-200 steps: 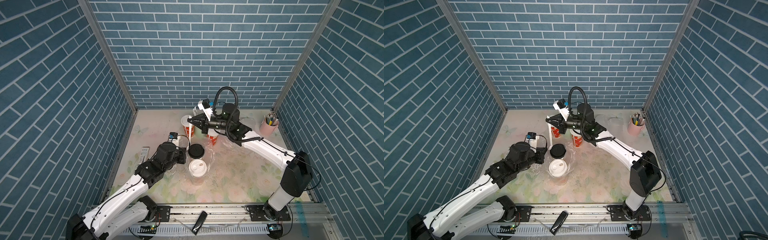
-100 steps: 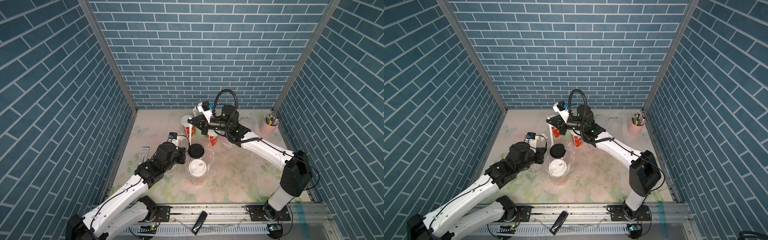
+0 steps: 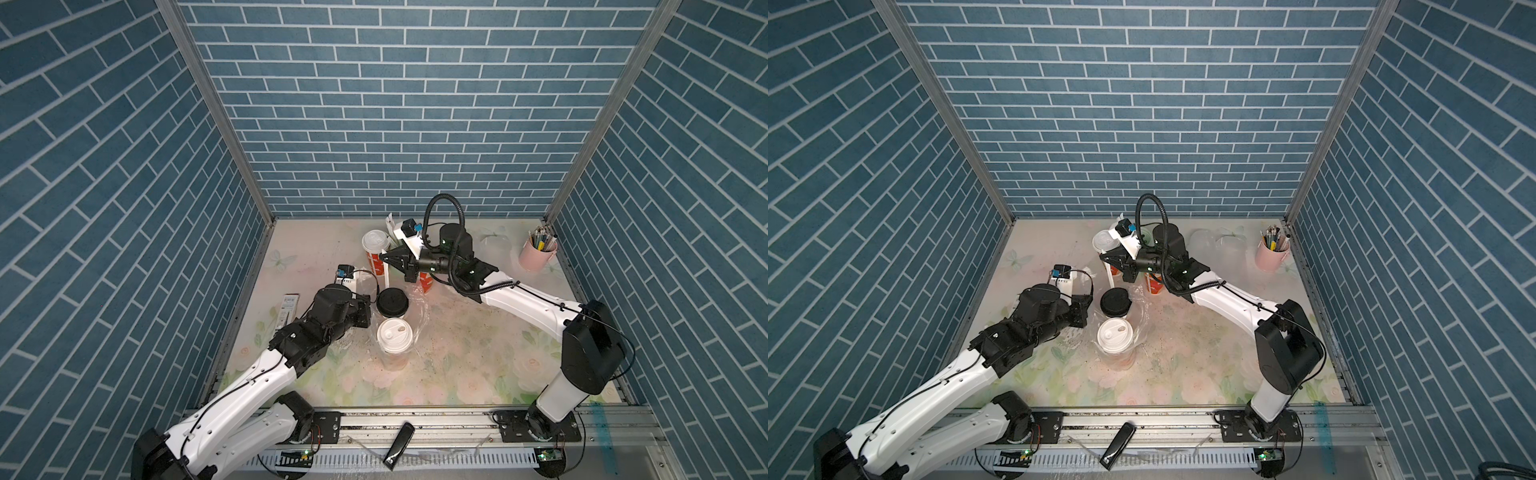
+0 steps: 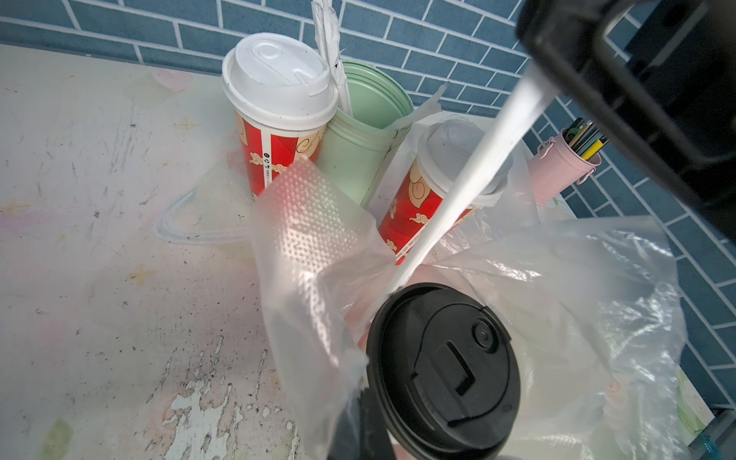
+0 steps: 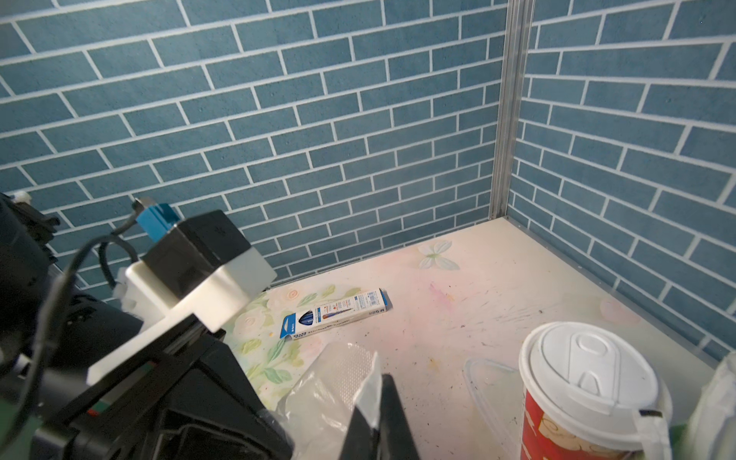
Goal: Pack milk tea into plastic carrier bags
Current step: Place the straw in the plastic carrier bag.
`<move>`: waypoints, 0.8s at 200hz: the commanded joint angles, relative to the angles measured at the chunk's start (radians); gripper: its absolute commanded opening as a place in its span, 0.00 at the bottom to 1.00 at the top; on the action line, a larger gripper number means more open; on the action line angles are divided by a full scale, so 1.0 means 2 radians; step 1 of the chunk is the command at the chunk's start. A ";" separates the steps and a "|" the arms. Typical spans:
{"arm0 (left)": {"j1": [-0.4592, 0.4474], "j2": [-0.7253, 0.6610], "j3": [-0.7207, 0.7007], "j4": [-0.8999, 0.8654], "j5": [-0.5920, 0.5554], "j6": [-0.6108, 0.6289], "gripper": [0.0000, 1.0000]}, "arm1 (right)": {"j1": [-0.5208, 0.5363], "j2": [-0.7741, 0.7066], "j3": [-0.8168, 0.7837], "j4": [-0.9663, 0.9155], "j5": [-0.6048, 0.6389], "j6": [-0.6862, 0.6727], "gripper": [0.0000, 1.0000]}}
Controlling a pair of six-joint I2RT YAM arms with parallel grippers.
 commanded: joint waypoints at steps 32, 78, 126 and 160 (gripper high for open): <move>0.001 -0.002 0.014 -0.012 -0.004 0.003 0.00 | 0.002 -0.020 -0.021 0.031 0.014 0.003 0.08; 0.001 -0.006 0.010 -0.011 -0.004 0.001 0.00 | 0.002 -0.030 -0.020 0.026 0.016 0.000 0.31; 0.001 -0.008 0.009 -0.009 -0.003 0.002 0.00 | 0.001 -0.026 0.016 0.002 0.002 -0.003 0.65; 0.001 -0.011 0.004 -0.003 -0.001 0.002 0.00 | 0.002 -0.017 0.033 0.002 -0.004 0.001 0.78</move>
